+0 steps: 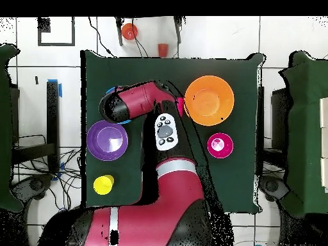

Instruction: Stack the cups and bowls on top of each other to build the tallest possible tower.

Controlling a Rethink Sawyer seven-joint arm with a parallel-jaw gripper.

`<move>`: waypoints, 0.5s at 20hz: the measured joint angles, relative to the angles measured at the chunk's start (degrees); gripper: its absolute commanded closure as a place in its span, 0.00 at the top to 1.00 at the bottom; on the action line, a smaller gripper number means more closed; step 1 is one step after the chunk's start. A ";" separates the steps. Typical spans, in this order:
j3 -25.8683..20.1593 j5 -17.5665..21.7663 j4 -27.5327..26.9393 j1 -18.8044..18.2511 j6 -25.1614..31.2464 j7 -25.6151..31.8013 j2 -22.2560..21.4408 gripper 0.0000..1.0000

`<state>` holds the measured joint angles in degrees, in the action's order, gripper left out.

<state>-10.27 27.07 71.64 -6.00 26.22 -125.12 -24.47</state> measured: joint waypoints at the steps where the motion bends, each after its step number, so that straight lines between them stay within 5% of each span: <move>1: 0.00 0.00 0.05 -0.01 0.00 0.00 0.09 1.00; 10: -0.02 -0.08 0.63 -0.31 0.00 0.00 0.18 1.00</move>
<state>-10.28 26.99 72.27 -6.31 26.22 -125.12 -24.30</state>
